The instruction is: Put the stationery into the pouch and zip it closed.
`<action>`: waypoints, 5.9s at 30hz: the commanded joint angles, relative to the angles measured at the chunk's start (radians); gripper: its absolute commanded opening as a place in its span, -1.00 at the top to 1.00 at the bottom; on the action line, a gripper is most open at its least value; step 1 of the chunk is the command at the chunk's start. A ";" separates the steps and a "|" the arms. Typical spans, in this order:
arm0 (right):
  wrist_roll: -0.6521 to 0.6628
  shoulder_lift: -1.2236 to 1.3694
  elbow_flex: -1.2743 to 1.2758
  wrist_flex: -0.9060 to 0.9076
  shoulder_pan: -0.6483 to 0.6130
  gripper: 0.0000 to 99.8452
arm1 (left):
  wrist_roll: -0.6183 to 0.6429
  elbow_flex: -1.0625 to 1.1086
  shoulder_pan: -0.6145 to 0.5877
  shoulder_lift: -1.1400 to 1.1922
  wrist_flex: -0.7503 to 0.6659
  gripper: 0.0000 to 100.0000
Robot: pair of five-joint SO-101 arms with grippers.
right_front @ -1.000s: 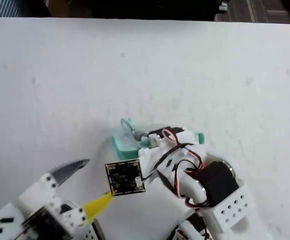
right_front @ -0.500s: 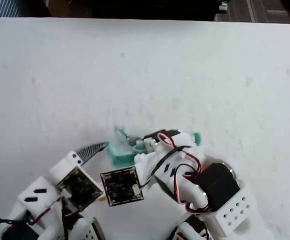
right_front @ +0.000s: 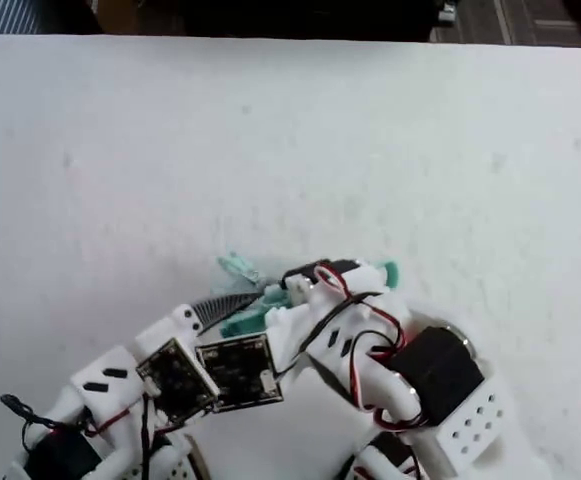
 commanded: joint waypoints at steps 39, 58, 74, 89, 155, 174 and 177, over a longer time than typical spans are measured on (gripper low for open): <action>-0.620 -0.005 -0.031 -0.357 0.303 0.51 | -0.018 0.249 -0.430 0.004 -0.502 0.96; -0.925 0.229 -0.304 -0.097 0.166 0.51 | -0.278 0.302 0.061 0.005 -0.261 0.95; -0.987 0.754 -0.546 0.193 0.173 0.51 | -0.279 0.304 -0.027 0.005 -0.267 0.95; -0.905 0.624 -0.272 0.193 -0.024 0.55 | -0.279 0.308 -0.044 0.005 -0.284 0.95; -0.798 -0.094 -0.101 0.173 0.179 0.96 | -0.058 0.285 -0.303 0.005 -0.448 0.95; -0.928 0.213 -0.245 0.137 0.177 0.93 | -0.420 0.347 -0.076 0.005 -0.265 0.95; -1.039 0.358 -0.310 0.189 0.177 0.72 | -0.457 0.347 -0.077 0.005 -0.247 0.95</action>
